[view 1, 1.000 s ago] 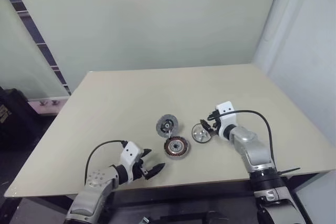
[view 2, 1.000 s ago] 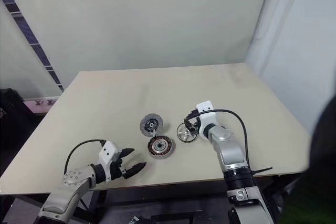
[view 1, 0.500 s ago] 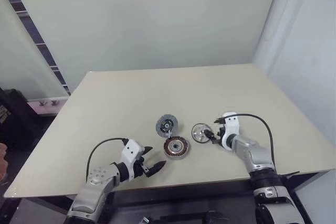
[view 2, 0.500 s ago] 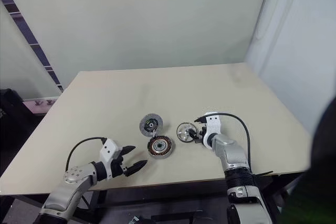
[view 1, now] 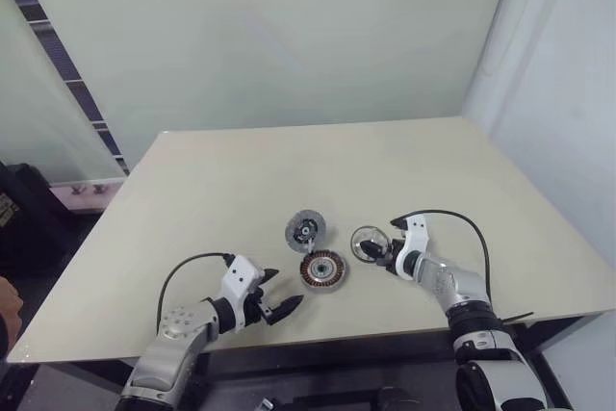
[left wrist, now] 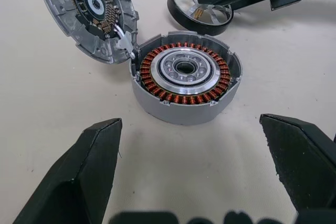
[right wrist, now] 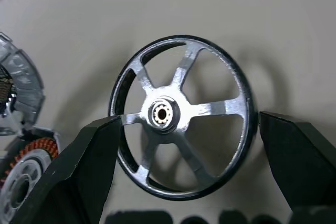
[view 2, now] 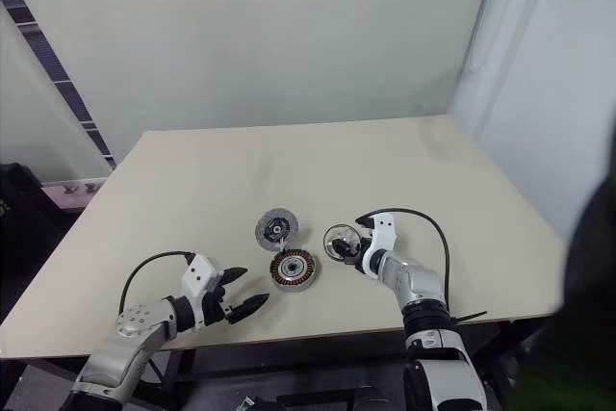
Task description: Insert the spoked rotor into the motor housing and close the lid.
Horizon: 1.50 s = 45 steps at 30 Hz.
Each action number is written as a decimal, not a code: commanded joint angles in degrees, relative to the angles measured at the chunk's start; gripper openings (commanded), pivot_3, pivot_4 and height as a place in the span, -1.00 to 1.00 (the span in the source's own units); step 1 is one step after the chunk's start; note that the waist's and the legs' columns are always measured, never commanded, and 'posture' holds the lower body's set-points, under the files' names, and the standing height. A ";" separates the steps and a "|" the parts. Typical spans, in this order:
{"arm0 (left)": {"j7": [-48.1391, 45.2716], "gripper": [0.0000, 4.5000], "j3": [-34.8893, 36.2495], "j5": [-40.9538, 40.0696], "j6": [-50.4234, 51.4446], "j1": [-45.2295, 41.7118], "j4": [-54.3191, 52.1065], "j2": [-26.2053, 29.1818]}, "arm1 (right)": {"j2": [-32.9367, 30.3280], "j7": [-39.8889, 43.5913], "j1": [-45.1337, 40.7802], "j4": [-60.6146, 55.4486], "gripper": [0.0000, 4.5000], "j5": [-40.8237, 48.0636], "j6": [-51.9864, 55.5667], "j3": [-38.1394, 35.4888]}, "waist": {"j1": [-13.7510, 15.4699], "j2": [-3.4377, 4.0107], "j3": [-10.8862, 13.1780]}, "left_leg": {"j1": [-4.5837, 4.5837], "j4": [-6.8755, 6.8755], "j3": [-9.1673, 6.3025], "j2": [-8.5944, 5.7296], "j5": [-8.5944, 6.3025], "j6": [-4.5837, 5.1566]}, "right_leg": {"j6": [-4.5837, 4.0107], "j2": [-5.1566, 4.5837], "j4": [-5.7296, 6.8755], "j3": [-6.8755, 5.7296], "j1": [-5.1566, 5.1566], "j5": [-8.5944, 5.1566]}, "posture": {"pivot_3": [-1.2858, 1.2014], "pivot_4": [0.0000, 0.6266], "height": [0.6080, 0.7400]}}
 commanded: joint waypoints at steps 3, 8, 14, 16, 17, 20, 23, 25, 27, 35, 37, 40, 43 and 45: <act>-0.02 1.00 0.92 -0.16 -0.31 -0.27 -2.12 0.65 | 0.71 -0.14 -0.14 -3.07 0.24 3.74 1.50 -2.65 | 0.01 0.00 0.00 | 0.00 0.00 -0.01 0.00 0.00 0.00 | 0.00 0.00 0.00 -0.01 0.00 0.00 | 0.03 -1.00 1.00; -0.17 1.00 0.61 -0.15 -0.17 -0.37 -2.25 0.60 | 0.51 -0.95 0.85 -4.46 -0.52 5.35 3.16 -3.67 | 0.01 0.02 -0.02 | 0.03 0.00 0.00 0.00 0.00 0.00 | 0.00 0.00 0.00 0.00 0.03 0.00 | 0.03 -1.00 1.00; -0.25 1.00 0.52 -0.17 -0.08 -0.41 -2.24 0.58 | 0.67 -1.83 1.39 -5.80 -0.78 6.55 4.31 -3.99 | 0.04 0.05 -0.03 | 0.03 0.00 0.00 0.00 0.00 0.00 | 0.00 0.00 0.00 -0.02 0.05 0.00 | 0.03 -1.00 1.00; -0.26 1.00 0.60 -0.20 -0.03 -0.50 -2.15 0.62 | 0.96 -2.07 1.07 -6.50 -0.78 7.90 5.24 -4.69 | 0.04 0.05 -0.03 | 0.03 0.00 -0.01 0.00 0.00 0.00 | 0.00 0.00 -0.01 -0.01 0.05 0.00 | 0.03 -1.00 1.00; -0.26 1.00 0.64 -0.22 0.01 -0.50 -2.16 0.64 | 1.04 -2.17 0.97 -6.87 -0.78 8.39 5.68 -4.93 | 0.04 0.05 -0.03 | 0.03 0.00 -0.01 0.00 0.00 0.00 | 0.00 0.00 -0.01 -0.02 0.05 0.00 | 0.03 -1.00 1.00; -0.24 1.00 0.87 -0.28 0.12 -0.51 -2.13 0.78 | 1.81 -2.63 0.33 -9.84 -0.78 11.61 9.24 -6.58 | 0.04 0.06 -0.02 | 0.01 0.00 -0.01 0.00 0.00 0.01 | 0.00 0.00 -0.01 -0.01 0.03 0.00 | 0.03 -1.00 1.00; -0.21 1.00 1.10 -0.34 0.22 -0.51 -2.04 0.88 | 2.73 -3.70 0.01 -13.71 -0.78 14.58 13.85 -7.77 | -0.02 0.08 -0.01 | -0.01 -0.01 0.00 0.02 0.00 0.00 | 0.00 0.01 0.00 -0.01 -0.02 0.00 | 0.03 -1.00 1.00; -0.19 1.00 1.27 -0.40 0.30 -0.46 -1.99 0.95 | 3.96 -4.64 0.21 -17.22 -0.78 17.44 17.65 -8.51 | 0.02 0.08 -0.01 | -0.01 -0.02 -0.01 0.03 0.00 0.01 | 0.00 0.02 0.00 -0.01 -0.03 0.00 | 0.03 -1.00 1.00; -0.17 1.00 1.44 -0.50 0.40 -0.36 -2.02 1.02 | 5.47 -6.08 0.60 -20.82 -0.78 20.13 21.19 -9.16 | 0.03 0.08 -0.01 | -0.02 -0.02 -0.03 0.04 0.00 0.01 | 0.00 0.02 0.00 -0.02 -0.03 0.00 | 0.03 -1.00 1.00; -0.14 1.00 1.89 -0.78 0.84 0.03 -2.49 1.21 | 9.06 -10.63 3.22 -29.25 -0.78 24.14 30.17 -7.53 | 0.06 0.09 -0.01 | -0.05 -0.05 -0.02 0.05 0.00 0.00 | 0.01 0.03 -0.02 -0.03 -0.06 -0.01 | 0.03 -1.00 1.00; -0.11 1.00 1.96 -0.84 1.07 0.14 -2.75 1.24 | 9.70 -11.09 4.45 -30.86 -0.78 24.16 32.34 -5.52 | 0.05 0.09 -0.01 | -0.05 -0.05 -0.02 0.05 0.00 0.00 | 0.01 0.02 -0.03 -0.03 -0.06 -0.01 | 0.03 -1.00 1.00; -0.08 1.00 2.00 -0.87 1.33 0.28 -3.11 1.22 | 10.15 -11.36 5.92 -32.29 -0.78 23.56 33.65 -3.25 | 0.01 0.09 -0.01 | -0.09 -0.07 0.00 0.05 -0.01 0.00 | 0.01 0.03 -0.03 -0.03 -0.12 -0.01 | 0.03 -1.00 1.00; 0.01 1.00 1.97 -0.90 1.70 0.43 -3.58 1.15 | 10.50 -11.60 6.97 -32.26 -0.78 22.76 33.10 -1.65 | 0.01 0.09 -0.01 | -0.09 -0.07 0.02 0.06 0.00 0.00 | 0.01 0.03 -0.02 -0.03 -0.14 -0.01 | 0.03 -1.00 1.00; 0.08 1.00 1.94 -0.91 1.91 0.49 -3.80 1.10 | 10.81 -11.73 7.31 -31.97 -0.78 22.51 32.56 -1.09 | 0.01 0.09 -0.01 | -0.09 -0.07 0.02 0.07 0.00 0.00 | 0.01 0.03 -0.02 -0.03 -0.14 -0.01 | 0.03 -1.00 1.00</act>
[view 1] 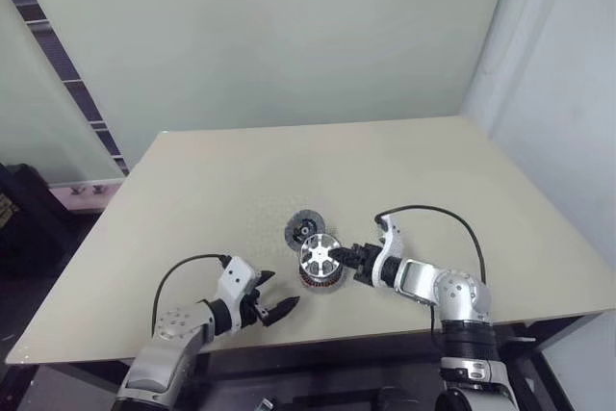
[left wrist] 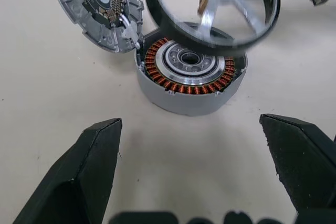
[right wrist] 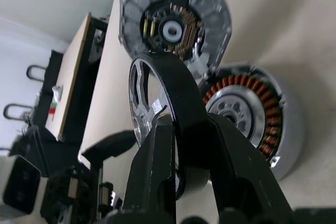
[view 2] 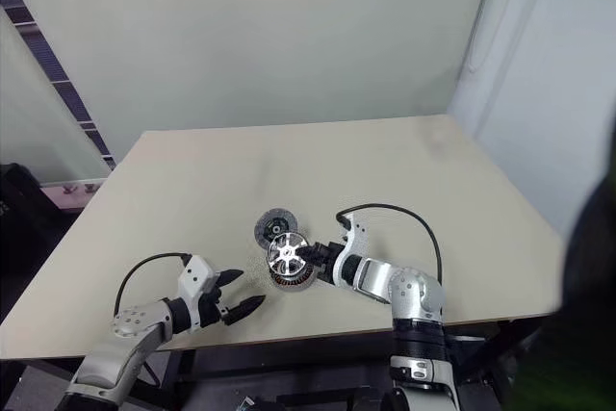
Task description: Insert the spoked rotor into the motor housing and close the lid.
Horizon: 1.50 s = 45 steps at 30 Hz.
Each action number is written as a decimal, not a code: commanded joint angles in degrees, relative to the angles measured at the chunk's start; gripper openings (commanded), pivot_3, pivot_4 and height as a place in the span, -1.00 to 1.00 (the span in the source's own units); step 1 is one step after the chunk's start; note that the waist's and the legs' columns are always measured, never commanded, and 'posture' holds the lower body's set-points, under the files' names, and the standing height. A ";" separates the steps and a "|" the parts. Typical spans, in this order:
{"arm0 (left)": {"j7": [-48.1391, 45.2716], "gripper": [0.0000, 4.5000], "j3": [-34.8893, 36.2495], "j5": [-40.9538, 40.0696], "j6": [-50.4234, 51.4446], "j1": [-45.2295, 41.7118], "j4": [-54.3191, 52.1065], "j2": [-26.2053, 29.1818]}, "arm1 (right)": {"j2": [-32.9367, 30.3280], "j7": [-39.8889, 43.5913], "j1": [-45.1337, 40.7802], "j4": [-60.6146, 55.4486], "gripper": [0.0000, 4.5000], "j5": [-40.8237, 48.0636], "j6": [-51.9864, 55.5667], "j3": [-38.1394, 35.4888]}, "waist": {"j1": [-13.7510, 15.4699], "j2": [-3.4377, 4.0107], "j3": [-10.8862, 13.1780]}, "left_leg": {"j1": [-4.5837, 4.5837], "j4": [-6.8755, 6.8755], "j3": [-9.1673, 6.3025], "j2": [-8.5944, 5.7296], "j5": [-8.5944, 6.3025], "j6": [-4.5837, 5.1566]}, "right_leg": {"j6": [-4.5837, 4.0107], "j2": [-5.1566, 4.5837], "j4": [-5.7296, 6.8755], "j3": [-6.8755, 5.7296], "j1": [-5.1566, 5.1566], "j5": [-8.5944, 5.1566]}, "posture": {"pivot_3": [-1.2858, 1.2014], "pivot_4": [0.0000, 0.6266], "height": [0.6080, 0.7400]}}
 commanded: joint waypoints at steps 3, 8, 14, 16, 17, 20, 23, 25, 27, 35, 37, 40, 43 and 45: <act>0.18 1.00 1.07 -0.76 0.23 -0.22 -2.81 0.37 | 1.40 -0.37 -0.23 -1.72 -0.78 -0.01 -1.90 1.52 | 0.00 0.00 0.00 | 0.00 0.00 -0.01 0.01 0.00 0.00 | 0.00 0.01 0.00 -0.01 -0.01 0.00 | 0.03 -1.00 1.00; 0.36 1.00 0.99 -0.82 0.36 0.05 -3.27 0.31 | 1.78 -0.53 -0.53 -0.49 -0.78 -0.91 -3.34 2.36 | 0.01 0.00 0.00 | -0.01 -0.01 -0.01 0.01 0.00 0.00 | 0.00 0.01 -0.01 -0.01 -0.02 0.00 | 0.03 -1.00 1.00; 0.61 1.00 1.02 -0.89 0.49 0.48 -3.94 0.29 | 1.42 -0.08 -1.62 2.08 -0.78 -2.30 -5.54 2.60 | -0.01 0.01 0.00 | -0.01 -0.01 -0.01 0.02 0.00 0.00 | 0.00 0.01 -0.01 -0.03 -0.03 0.00 | 0.03 -1.00 1.00; 0.68 1.00 1.05 -0.93 0.53 0.49 -4.05 0.29 | 1.19 0.05 -1.87 2.83 -0.78 -2.75 -6.01 2.80 | -0.01 0.01 0.00 | -0.01 -0.01 0.00 0.02 0.00 0.00 | 0.00 0.01 -0.01 -0.02 -0.03 0.00 | 0.03 -1.00 1.00; 0.70 1.00 1.05 -0.94 0.55 0.50 -4.10 0.29 | 1.10 0.11 -1.96 3.19 -0.78 -2.98 -6.32 2.92 | -0.02 0.01 0.01 | -0.01 -0.01 0.00 0.02 0.00 0.00 | 0.00 0.01 -0.01 -0.02 -0.03 0.00 | 0.03 -1.00 1.00; 0.76 1.00 1.03 -0.97 0.62 0.38 -4.13 0.28 | 1.06 0.36 -2.29 4.30 -0.78 -3.59 -7.13 2.94 | -0.01 0.01 0.01 | -0.01 -0.01 -0.01 0.02 0.00 0.00 | 0.00 0.01 -0.01 -0.03 -0.03 0.00 | 0.03 -1.00 1.00; 0.76 1.00 0.97 -0.96 0.72 0.16 -4.04 0.26 | 1.04 0.50 -2.57 5.56 -0.78 -4.29 -8.01 3.20 | -0.02 0.01 0.01 | -0.01 -0.01 -0.01 0.02 0.00 0.00 | 0.00 0.01 -0.01 -0.04 -0.03 0.00 | 0.03 -1.00 1.00; 0.77 1.00 0.96 -0.94 0.76 0.06 -3.99 0.24 | 1.00 0.70 -2.60 6.09 -0.78 -4.61 -8.29 3.47 | -0.02 0.01 0.01 | -0.02 -0.02 0.00 0.02 0.00 0.00 | 0.00 0.01 -0.01 -0.03 -0.03 0.00 | 0.03 -1.00 1.00; 0.81 1.00 0.98 -0.93 0.80 -0.01 -3.99 0.21 | 0.94 0.91 -2.53 6.58 -0.78 -5.04 -8.55 3.81 | -0.02 0.01 0.00 | -0.02 -0.02 -0.01 0.02 0.00 0.00 | 0.00 0.01 -0.01 -0.03 -0.04 0.00 | 0.03 -1.00 1.00; 0.92 1.00 1.02 -0.93 0.94 0.05 -4.20 0.22 | 0.22 1.71 -2.30 7.21 -0.78 -6.91 -10.12 5.51 | -0.06 0.01 0.00 | -0.01 -0.02 -0.01 0.03 0.00 0.00 | 0.00 0.02 -0.01 -0.03 -0.03 0.00 | 0.03 -1.00 1.00; 0.91 1.00 1.04 -0.95 0.93 0.15 -4.30 0.24 | 0.10 2.09 -2.15 6.83 -0.44 -6.91 -10.20 5.82 | -0.06 0.01 0.01 | -0.01 -0.02 -0.01 0.03 0.00 0.00 | 0.00 0.02 -0.01 -0.04 -0.03 0.00 | 0.03 -1.00 1.00; 0.89 1.00 1.03 -0.98 0.92 0.33 -4.48 0.24 | 0.52 2.01 -2.02 5.54 -0.05 -5.58 -9.63 4.75 | -0.05 0.01 0.01 | -0.01 -0.02 -0.01 0.03 0.00 0.00 | 0.00 0.02 -0.01 -0.04 -0.04 0.00 | 0.03 -1.00 1.00; 0.84 1.00 0.89 -0.95 0.97 0.35 -4.50 0.20 | 0.12 1.81 -1.87 3.74 0.41 -5.13 -9.12 4.40 | -0.04 0.01 0.01 | -0.02 -0.02 -0.02 0.03 0.00 0.00 | 0.00 0.02 -0.01 -0.04 -0.05 0.00 | 0.03 -1.00 1.00; 0.78 1.00 0.83 -0.93 1.00 0.37 -4.52 0.21 | -0.15 1.75 -1.71 2.74 0.73 -4.96 -8.50 4.31 | -0.04 0.01 0.01 | -0.02 -0.02 -0.02 0.03 0.00 -0.01 | 0.00 0.02 -0.02 -0.04 -0.05 0.00 | 0.03 -1.00 1.00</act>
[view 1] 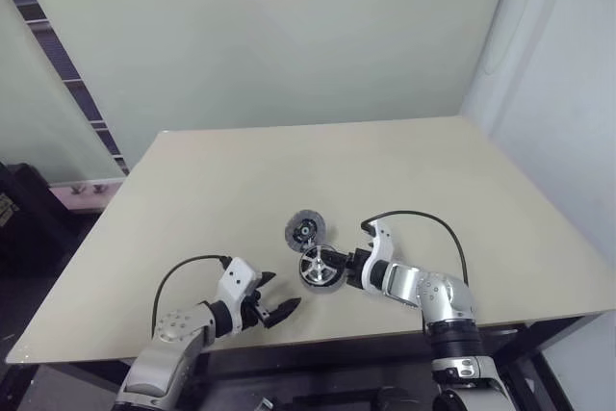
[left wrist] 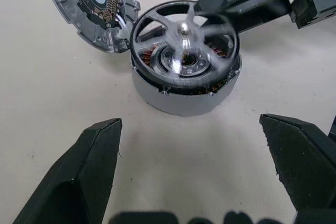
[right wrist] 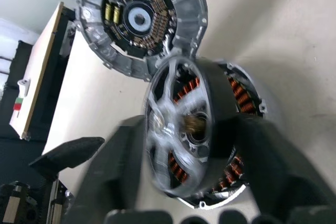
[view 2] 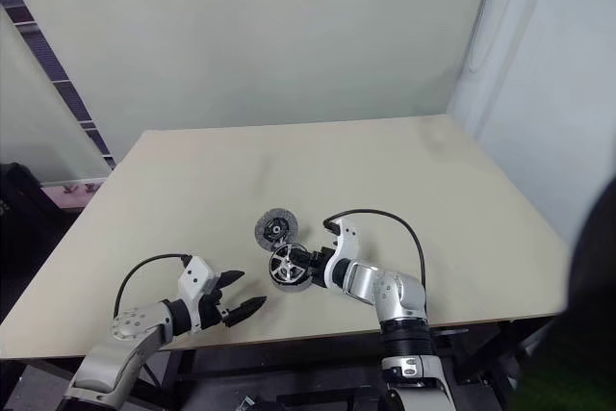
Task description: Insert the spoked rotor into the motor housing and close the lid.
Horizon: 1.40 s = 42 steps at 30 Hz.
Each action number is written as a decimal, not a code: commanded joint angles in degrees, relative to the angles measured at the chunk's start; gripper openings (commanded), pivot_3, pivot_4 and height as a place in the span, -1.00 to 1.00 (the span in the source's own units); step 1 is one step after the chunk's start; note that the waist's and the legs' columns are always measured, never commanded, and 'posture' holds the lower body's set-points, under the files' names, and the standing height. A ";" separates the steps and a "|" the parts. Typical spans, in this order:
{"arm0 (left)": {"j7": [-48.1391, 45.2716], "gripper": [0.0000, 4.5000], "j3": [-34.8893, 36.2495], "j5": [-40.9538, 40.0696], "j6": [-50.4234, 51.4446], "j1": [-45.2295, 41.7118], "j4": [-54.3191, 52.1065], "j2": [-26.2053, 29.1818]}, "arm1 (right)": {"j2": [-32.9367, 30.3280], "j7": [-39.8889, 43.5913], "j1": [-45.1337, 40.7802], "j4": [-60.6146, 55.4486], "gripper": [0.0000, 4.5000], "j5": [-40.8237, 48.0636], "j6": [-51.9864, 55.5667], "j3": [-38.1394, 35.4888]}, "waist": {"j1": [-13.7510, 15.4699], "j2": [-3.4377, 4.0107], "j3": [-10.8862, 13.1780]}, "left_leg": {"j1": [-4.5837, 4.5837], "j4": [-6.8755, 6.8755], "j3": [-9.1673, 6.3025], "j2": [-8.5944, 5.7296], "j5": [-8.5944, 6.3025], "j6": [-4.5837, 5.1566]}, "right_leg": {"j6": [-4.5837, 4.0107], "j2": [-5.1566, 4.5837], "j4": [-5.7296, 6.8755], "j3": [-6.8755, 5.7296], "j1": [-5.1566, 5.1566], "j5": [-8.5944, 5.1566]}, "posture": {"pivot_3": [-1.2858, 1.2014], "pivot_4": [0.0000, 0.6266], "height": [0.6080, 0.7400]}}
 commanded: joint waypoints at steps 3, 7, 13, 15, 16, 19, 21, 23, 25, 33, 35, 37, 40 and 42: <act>0.00 1.00 0.73 -0.49 -0.33 -1.02 -2.01 0.18 | -1.11 0.09 -0.80 -6.14 0.99 1.62 1.34 -0.66 | 0.01 0.00 0.00 | 0.00 0.00 0.00 0.00 0.00 0.00 | 0.00 0.00 0.00 0.00 0.00 0.00 | 0.03 -1.00 1.00; -0.12 1.00 0.64 -0.42 -0.44 -1.36 -1.71 0.13 | -3.97 0.38 -0.85 -9.61 0.99 0.47 1.26 0.38 | 0.02 0.00 0.00 | -0.01 0.00 0.01 0.00 0.00 0.00 | 0.00 0.00 -0.01 -0.01 0.01 0.00 | 0.03 -1.00 1.00; -0.30 1.00 0.75 -0.38 -0.53 -1.87 -1.06 0.22 | -10.90 3.53 0.02 -14.38 0.72 -7.40 -8.11 10.01 | 0.01 -0.01 0.00 | -0.03 0.00 0.03 0.00 0.00 0.00 | 0.01 0.00 -0.04 -0.01 -0.01 -0.01 | 0.03 -1.00 1.00; -0.35 1.00 0.86 -0.36 -0.59 -2.01 -0.83 0.31 | -11.16 3.84 0.42 -14.17 0.42 -10.38 -12.06 13.54 | -0.21 -0.03 0.00 | -0.02 -0.02 0.04 0.00 0.00 0.00 | 0.01 0.00 -0.05 -0.01 -0.01 -0.01 | 0.03 -1.00 1.00; -0.37 1.00 0.93 -0.35 -0.61 -2.06 -0.74 0.35 | -11.56 4.46 0.46 -13.42 0.24 -12.66 -14.96 16.09 | -0.32 -0.03 0.00 | -0.02 -0.02 0.05 0.03 0.00 0.00 | 0.01 0.01 -0.04 -0.02 -0.02 -0.01 | 0.03 -1.00 1.00; -0.39 1.00 1.08 -0.34 -0.64 -2.08 -0.64 0.45 | -11.37 4.97 0.47 -10.47 -0.24 -17.72 -21.20 21.03 | -0.36 -0.03 0.00 | -0.01 -0.04 0.04 0.06 0.00 0.00 | 0.01 0.03 -0.04 -0.03 -0.03 -0.01 | 0.03 -1.00 1.00; -0.40 1.00 1.24 -0.38 -0.64 -1.97 -0.71 0.56 | -10.25 5.32 0.36 -8.08 -0.55 -19.74 -24.71 23.22 | -0.32 -0.05 0.00 | -0.01 -0.04 0.04 0.06 0.00 0.00 | 0.02 0.03 -0.04 -0.03 -0.02 -0.01 | 0.03 -1.00 1.00; -0.35 1.00 1.38 -0.41 -0.63 -1.76 -0.91 0.66 | -9.04 5.74 0.00 -4.73 -0.86 -21.43 -27.46 24.65 | -0.24 -0.07 0.00 | -0.02 -0.03 0.05 0.04 0.00 -0.01 | 0.02 0.01 -0.05 -0.02 -0.02 -0.01 | 0.03 -1.00 1.00; -0.27 1.00 1.50 -0.43 -0.60 -1.55 -1.18 0.74 | -7.96 6.15 -0.44 -0.71 -0.98 -22.82 -29.88 25.23 | -0.15 -0.07 0.01 | -0.02 -0.03 0.02 0.03 0.00 -0.01 | 0.01 0.01 -0.05 -0.02 -0.01 -0.01 | 0.03 -1.00 1.00; 0.37 1.00 1.66 -0.51 -0.73 -1.14 -2.07 0.48 | -6.74 8.04 0.42 12.71 -0.98 -26.34 -35.00 25.40 | -0.01 -0.08 0.00 | 0.02 -0.04 0.00 0.03 0.00 -0.01 | 0.00 0.01 -0.04 -0.01 0.01 0.00 | 0.03 -1.00 1.00; 0.49 1.00 1.69 -0.51 -0.85 -1.07 -2.00 0.37 | -6.87 8.32 0.96 12.46 -0.98 -26.59 -35.29 25.31 | -0.01 -0.08 0.00 | 0.06 -0.04 -0.01 0.03 0.00 -0.01 | 0.00 0.01 -0.02 -0.02 0.03 0.00 | 0.03 -1.00 1.00; 0.55 1.00 1.71 -0.51 -1.06 -1.02 -1.70 0.25 | -6.63 8.71 1.05 10.39 -0.98 -25.59 -34.98 24.07 | 0.00 -0.07 0.00 | 0.08 -0.04 -0.01 0.03 0.00 -0.01 | 0.00 0.01 0.00 -0.02 0.05 0.00 | 0.03 -1.00 1.00; 0.59 1.00 1.58 -0.46 -1.37 -1.11 -1.16 0.13 | -7.30 9.32 0.50 6.26 -0.98 -25.51 -33.34 23.50 | 0.01 -0.07 0.00 | 0.08 -0.04 -0.02 0.03 0.00 -0.02 | 0.00 0.02 0.01 -0.02 0.04 -0.01 | 0.03 -1.00 1.00; 0.54 1.00 1.50 -0.45 -1.54 -1.25 -0.84 0.07 | -9.13 10.89 -0.62 1.80 -0.82 -26.07 -30.84 24.25 | 0.02 -0.07 0.01 | 0.06 -0.04 -0.02 0.03 0.00 -0.02 | 0.00 0.02 0.01 -0.01 0.02 0.00 | 0.03 -1.00 1.00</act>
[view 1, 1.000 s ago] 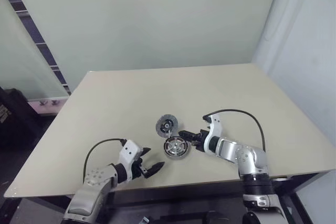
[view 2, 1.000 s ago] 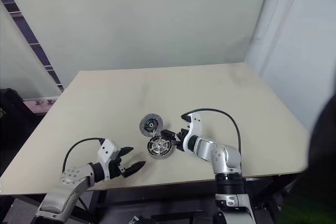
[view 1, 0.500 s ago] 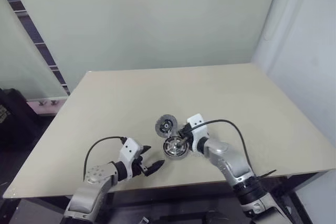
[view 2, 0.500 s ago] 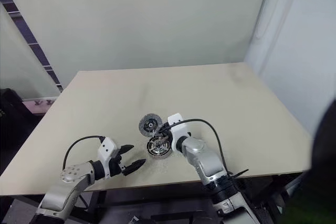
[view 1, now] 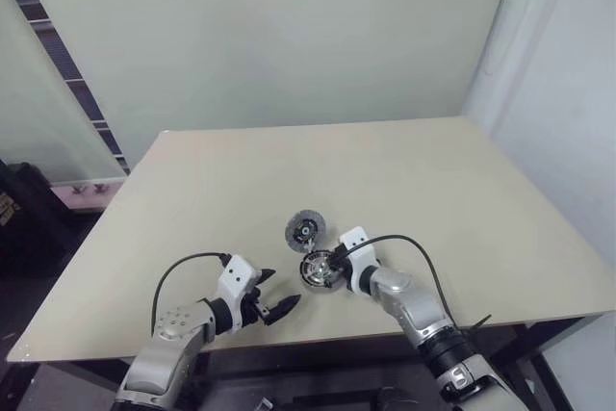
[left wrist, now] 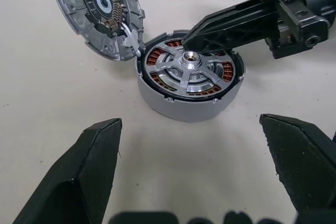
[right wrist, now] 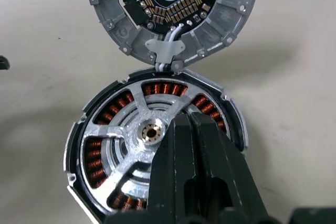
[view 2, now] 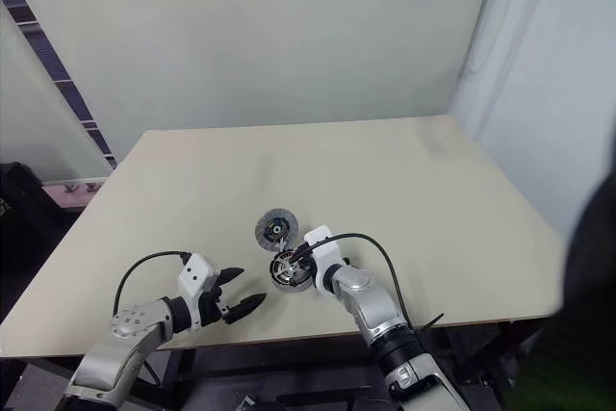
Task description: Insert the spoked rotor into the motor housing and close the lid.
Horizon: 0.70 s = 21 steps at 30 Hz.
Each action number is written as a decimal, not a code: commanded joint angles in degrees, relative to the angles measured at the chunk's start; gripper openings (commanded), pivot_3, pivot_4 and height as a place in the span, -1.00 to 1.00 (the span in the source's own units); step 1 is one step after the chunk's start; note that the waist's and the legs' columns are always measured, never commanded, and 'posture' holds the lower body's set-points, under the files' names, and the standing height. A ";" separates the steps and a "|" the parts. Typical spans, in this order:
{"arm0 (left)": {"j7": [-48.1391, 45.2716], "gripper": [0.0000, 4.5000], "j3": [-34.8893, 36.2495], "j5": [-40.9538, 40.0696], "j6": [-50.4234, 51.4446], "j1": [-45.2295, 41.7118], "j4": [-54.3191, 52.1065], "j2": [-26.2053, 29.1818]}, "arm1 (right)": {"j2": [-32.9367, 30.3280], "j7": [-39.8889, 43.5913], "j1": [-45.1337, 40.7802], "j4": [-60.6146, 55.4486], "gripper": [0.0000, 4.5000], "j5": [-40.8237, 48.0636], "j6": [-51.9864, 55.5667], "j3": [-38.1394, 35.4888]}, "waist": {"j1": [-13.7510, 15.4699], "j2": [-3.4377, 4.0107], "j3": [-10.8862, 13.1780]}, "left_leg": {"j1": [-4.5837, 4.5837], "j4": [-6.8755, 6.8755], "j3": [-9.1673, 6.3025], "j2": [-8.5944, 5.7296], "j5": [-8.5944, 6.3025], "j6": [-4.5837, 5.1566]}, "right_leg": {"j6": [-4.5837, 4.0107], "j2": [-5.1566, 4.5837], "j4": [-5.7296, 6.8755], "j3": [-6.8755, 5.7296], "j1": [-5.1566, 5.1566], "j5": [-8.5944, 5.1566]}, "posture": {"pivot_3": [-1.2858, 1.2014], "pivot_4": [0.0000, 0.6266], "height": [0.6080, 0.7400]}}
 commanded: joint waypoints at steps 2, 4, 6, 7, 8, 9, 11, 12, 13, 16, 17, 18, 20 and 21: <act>-0.07 1.00 1.21 -0.41 -1.47 -0.93 -0.52 0.02 | -4.83 5.11 -4.21 -11.56 -0.57 -1.70 5.21 1.61 | 0.02 0.01 0.01 | -0.02 0.00 0.00 -0.01 0.00 0.00 | 0.00 -0.01 -0.02 0.02 0.00 0.00 | 0.03 -1.00 1.00; -0.18 1.00 1.12 -0.39 -1.65 -1.06 -0.30 0.00 | -7.19 6.99 -5.69 -14.21 -0.26 -2.60 7.24 2.88 | 0.05 0.00 0.00 | -0.03 0.00 0.00 -0.03 0.00 0.00 | 0.00 -0.03 -0.02 0.04 -0.02 0.00 | 0.03 -1.00 1.00; -0.37 1.00 0.98 -0.37 -1.88 -1.23 0.02 -0.01 | -10.71 10.70 -8.15 -17.02 0.05 -3.50 10.02 4.99 | 0.04 0.00 0.00 | -0.02 0.01 0.02 -0.02 0.00 0.00 | 0.01 -0.03 -0.02 0.00 0.00 0.00 | 0.03 -1.00 1.00; -0.47 1.00 0.95 -0.35 -2.01 -1.34 0.26 -0.01 | -12.64 13.13 -9.47 -18.29 0.23 -3.82 11.59 6.39 | 0.05 0.00 0.00 | -0.02 0.01 0.03 -0.01 0.00 0.00 | 0.00 -0.01 -0.02 -0.02 -0.01 0.00 | 0.03 -1.00 1.00; -0.55 1.00 0.95 -0.32 -2.14 -1.46 0.51 -0.01 | -14.25 15.31 -10.54 -19.35 0.39 -4.02 13.01 7.69 | 0.06 0.00 0.00 | -0.03 0.01 0.01 -0.01 0.00 0.00 | 0.00 -0.01 -0.02 -0.06 0.00 0.00 | 0.03 -1.00 1.00; -0.60 1.00 0.96 -0.30 -2.24 -1.56 0.70 -0.02 | -15.21 16.61 -11.16 -19.98 0.56 -4.07 13.95 8.49 | 0.07 -0.01 0.00 | -0.03 0.01 0.01 0.00 0.00 0.00 | 0.00 -0.01 -0.02 -0.07 -0.01 -0.01 | 0.03 -1.00 1.00; -0.62 1.00 1.09 -0.24 -2.51 -1.88 1.20 -0.07 | -16.90 19.11 -12.53 -21.00 0.87 -4.44 15.24 10.05 | 0.08 -0.02 0.00 | -0.04 0.01 -0.01 0.00 0.00 0.01 | -0.02 -0.01 -0.02 -0.09 0.00 -0.02 | 0.03 -1.00 1.00; -0.68 1.00 1.16 -0.22 -2.62 -2.01 1.39 -0.03 | -18.17 21.03 -13.71 -21.43 0.99 -5.22 15.33 11.70 | 0.08 -0.02 0.00 | -0.04 0.01 0.00 0.00 0.00 0.01 | -0.02 -0.01 -0.03 -0.08 0.00 -0.02 | 0.03 -1.00 1.00; -0.73 1.00 1.17 -0.19 -2.68 -2.15 1.56 -0.01 | -19.17 22.62 -14.70 -21.69 0.99 -5.95 15.31 13.10 | 0.08 -0.02 0.01 | -0.04 0.01 -0.01 0.00 0.00 0.00 | -0.01 -0.02 -0.04 -0.09 0.01 -0.01 | 0.03 -1.00 1.00; -0.79 1.00 1.05 -0.10 -2.83 -2.42 1.96 -0.02 | -21.16 26.11 -16.69 -21.91 0.99 -7.97 14.59 16.90 | 0.06 -0.04 0.01 | -0.05 0.03 0.02 -0.01 0.00 0.01 | -0.01 -0.05 -0.05 -0.09 0.01 -0.01 | 0.03 -1.00 1.00; -0.78 1.00 1.00 -0.08 -2.87 -2.51 2.09 -0.05 | -21.57 26.87 -17.23 -21.85 0.99 -8.87 14.30 18.13 | 0.08 -0.04 0.00 | -0.05 0.03 0.03 -0.01 0.00 0.00 | -0.01 -0.05 -0.05 -0.09 0.00 -0.01 | 0.03 -1.00 1.00; -0.77 1.00 0.96 -0.06 -2.89 -2.58 2.21 -0.09 | -22.35 28.27 -18.06 -21.81 0.99 -10.33 13.97 20.25 | 0.08 -0.04 0.00 | -0.05 0.03 0.02 -0.01 0.00 0.01 | -0.01 -0.05 -0.05 -0.10 0.00 -0.01 | 0.03 -1.00 1.00; -0.77 1.00 0.95 -0.06 -2.95 -2.59 2.32 -0.14 | -23.38 30.45 -19.31 -22.12 0.99 -12.67 14.37 23.60 | 0.08 -0.04 0.00 | -0.06 0.02 -0.01 -0.01 0.00 0.00 | -0.01 -0.05 -0.05 -0.13 -0.01 -0.01 | 0.03 -1.00 1.00; -0.76 1.00 0.92 -0.05 -2.96 -2.64 2.39 -0.17 | -23.63 31.15 -19.68 -22.18 0.99 -13.31 14.57 24.45 | 0.09 -0.04 0.01 | -0.06 0.02 -0.02 -0.01 0.00 0.00 | -0.01 -0.05 -0.05 -0.14 -0.01 -0.01 | 0.03 -1.00 1.00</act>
